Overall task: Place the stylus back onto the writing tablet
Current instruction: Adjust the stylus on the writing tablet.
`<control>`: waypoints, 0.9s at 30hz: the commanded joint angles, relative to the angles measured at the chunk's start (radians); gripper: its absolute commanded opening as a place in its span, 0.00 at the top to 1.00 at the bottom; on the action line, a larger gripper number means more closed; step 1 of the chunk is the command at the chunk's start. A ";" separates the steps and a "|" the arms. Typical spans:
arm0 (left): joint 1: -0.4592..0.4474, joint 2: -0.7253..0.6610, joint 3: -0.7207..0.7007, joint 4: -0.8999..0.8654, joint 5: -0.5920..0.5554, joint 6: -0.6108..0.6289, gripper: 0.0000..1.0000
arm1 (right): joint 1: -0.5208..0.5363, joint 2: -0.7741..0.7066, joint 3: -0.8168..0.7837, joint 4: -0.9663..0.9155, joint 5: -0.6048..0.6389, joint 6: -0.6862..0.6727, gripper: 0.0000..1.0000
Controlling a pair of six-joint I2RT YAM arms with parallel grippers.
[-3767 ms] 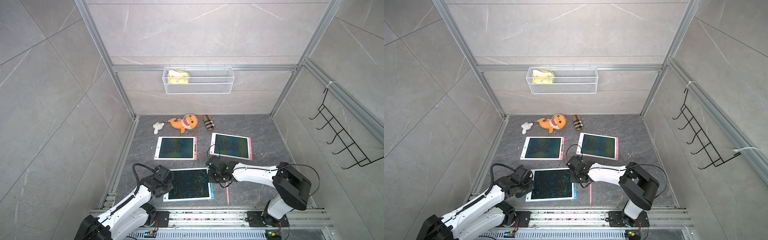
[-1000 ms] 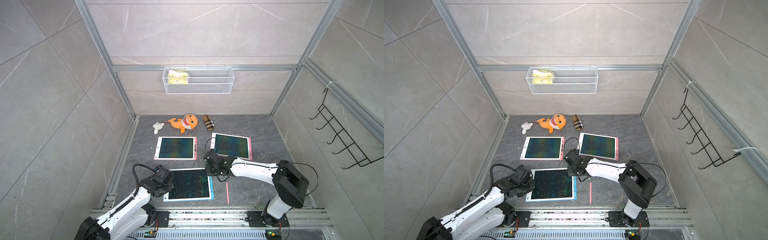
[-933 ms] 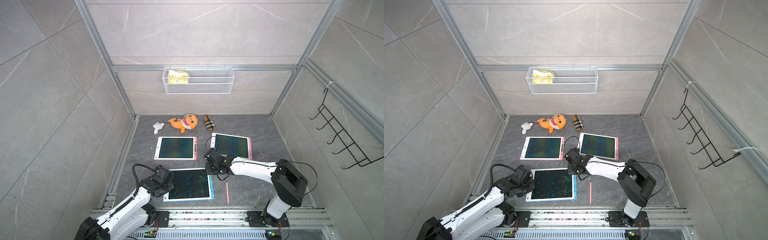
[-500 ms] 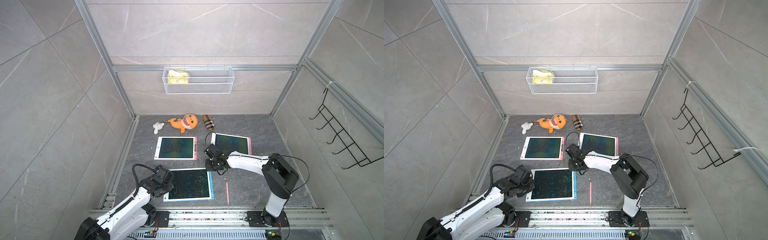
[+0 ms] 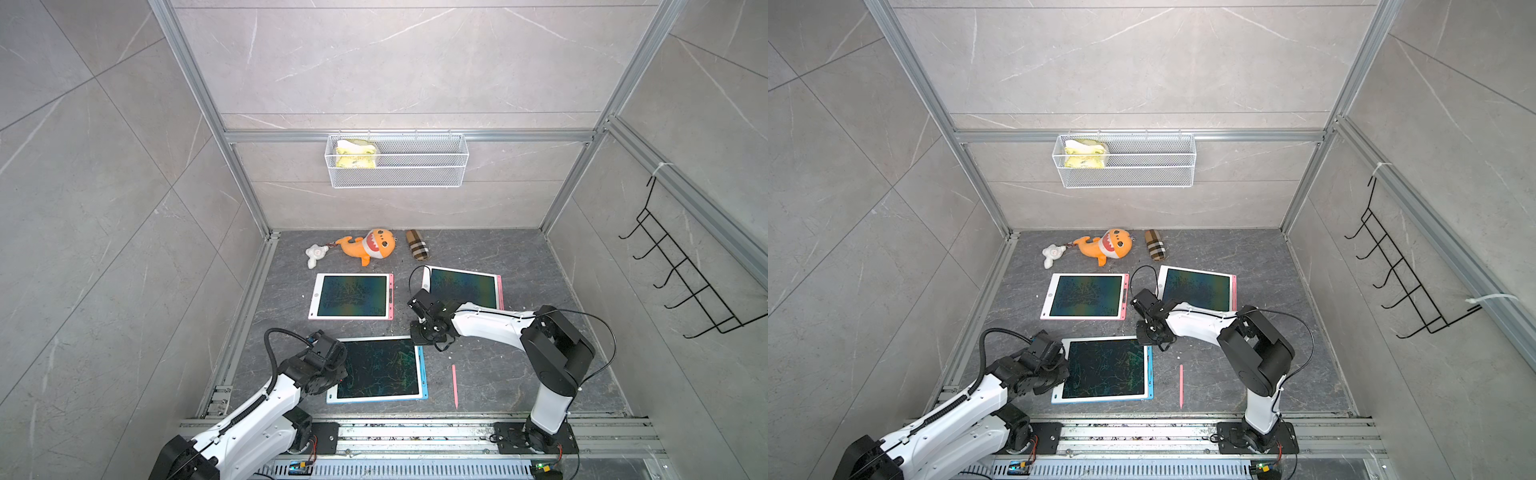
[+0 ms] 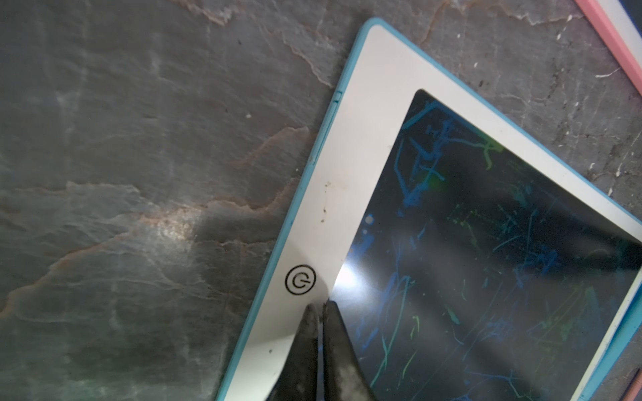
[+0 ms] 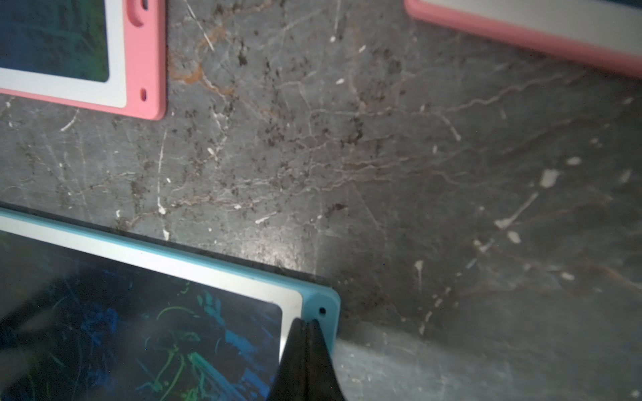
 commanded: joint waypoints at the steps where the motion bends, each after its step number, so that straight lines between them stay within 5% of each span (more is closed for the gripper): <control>1: 0.005 0.009 -0.031 -0.090 0.024 -0.016 0.90 | 0.000 0.013 0.007 -0.023 -0.002 -0.015 0.99; 27: 0.005 0.009 -0.034 -0.088 0.025 -0.022 0.90 | -0.038 -0.018 0.018 -0.067 0.017 -0.048 0.95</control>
